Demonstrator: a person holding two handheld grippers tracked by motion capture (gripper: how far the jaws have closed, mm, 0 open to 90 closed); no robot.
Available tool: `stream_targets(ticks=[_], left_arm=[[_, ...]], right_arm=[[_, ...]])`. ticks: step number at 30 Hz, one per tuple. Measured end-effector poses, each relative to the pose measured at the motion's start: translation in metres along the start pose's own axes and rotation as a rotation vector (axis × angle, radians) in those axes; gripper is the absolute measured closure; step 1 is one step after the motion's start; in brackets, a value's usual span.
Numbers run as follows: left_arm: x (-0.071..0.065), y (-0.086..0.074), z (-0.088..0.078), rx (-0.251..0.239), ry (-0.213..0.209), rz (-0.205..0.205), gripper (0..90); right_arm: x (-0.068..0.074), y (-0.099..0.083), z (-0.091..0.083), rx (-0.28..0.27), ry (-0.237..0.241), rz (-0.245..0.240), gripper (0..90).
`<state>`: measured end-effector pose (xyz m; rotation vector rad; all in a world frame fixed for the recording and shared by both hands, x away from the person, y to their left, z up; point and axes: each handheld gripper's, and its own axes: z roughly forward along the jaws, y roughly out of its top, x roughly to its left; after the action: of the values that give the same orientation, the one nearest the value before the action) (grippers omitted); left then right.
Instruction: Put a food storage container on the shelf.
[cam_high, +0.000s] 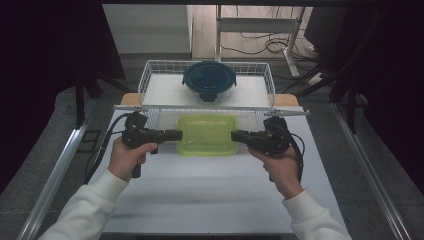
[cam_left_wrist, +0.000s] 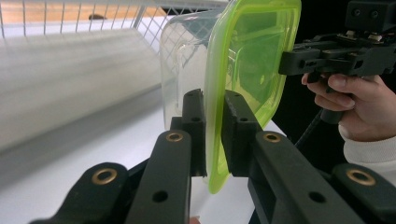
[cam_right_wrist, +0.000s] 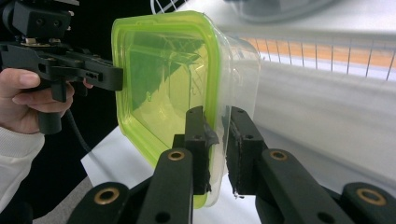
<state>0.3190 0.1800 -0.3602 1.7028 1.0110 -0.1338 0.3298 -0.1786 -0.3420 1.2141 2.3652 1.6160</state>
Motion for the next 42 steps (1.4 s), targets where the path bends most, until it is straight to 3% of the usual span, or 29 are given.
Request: stream_targets(ticks=[18, 33, 42], left_arm=[[-0.017, 0.061, -0.009, -0.013, 0.015, 0.080, 81.7], [-0.015, 0.101, -0.006, -0.025, -0.002, 0.093, 81.7], [-0.006, 0.136, -0.009, -0.024, -0.027, 0.060, 81.7]], right_arm=[[0.007, 0.053, -0.019, -0.051, -0.022, -0.037, 79.2], [-0.001, 0.089, -0.026, -0.079, -0.025, -0.035, 79.5], [-0.006, 0.122, -0.025, -0.088, -0.020, -0.019, 79.6]])
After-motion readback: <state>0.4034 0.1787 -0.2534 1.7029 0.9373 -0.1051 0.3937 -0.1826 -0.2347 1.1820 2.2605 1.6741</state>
